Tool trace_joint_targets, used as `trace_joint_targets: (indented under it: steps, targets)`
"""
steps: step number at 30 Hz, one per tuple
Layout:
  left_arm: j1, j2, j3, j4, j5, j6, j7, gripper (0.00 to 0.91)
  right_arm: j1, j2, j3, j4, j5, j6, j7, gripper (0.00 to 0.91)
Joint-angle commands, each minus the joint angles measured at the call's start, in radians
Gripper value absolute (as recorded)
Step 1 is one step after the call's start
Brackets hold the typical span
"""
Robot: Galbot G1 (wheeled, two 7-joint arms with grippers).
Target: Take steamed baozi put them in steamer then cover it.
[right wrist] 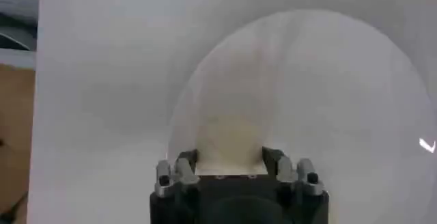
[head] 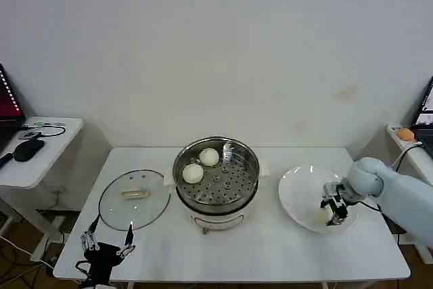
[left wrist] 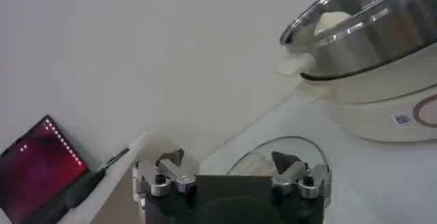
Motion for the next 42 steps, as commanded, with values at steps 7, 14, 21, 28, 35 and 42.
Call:
trace_joint_targets:
  steps: [7, 14, 21, 28, 35, 42]
  targets:
    - [0.004, 0.008, 0.002, -0.012, -0.003, 0.007, 0.002, 0.907, 0.276, -0.026, -0.059, 0.032, 0.063, 0.047, -0.019, 0.574]
    - [0.009, 0.007, 0.003, -0.020, -0.005, 0.005, 0.001, 0.907, 0.576, 0.060, -0.212, 0.026, 0.141, 0.045, -0.023, 0.584]
    - [0.023, 0.006, -0.014, -0.031, -0.009, 0.004, 0.000, 0.907, 0.770, 0.195, -0.351, 0.084, 0.172, 0.072, 0.000, 0.584]
    - [0.032, -0.006, -0.028, -0.046, -0.005, 0.005, 0.001, 0.907, 0.801, 0.355, -0.389, 0.094, 0.248, 0.132, 0.024, 0.584]
    - [0.034, -0.018, -0.045, -0.048, -0.006, 0.005, 0.001, 0.907, 0.754, 0.484, -0.441, 0.103, 0.239, 0.244, 0.056, 0.584]
    - [0.035, -0.035, -0.063, -0.066, -0.007, 0.005, 0.002, 0.907, 0.721, 0.564, -0.511, 0.089, 0.169, 0.334, 0.099, 0.584]
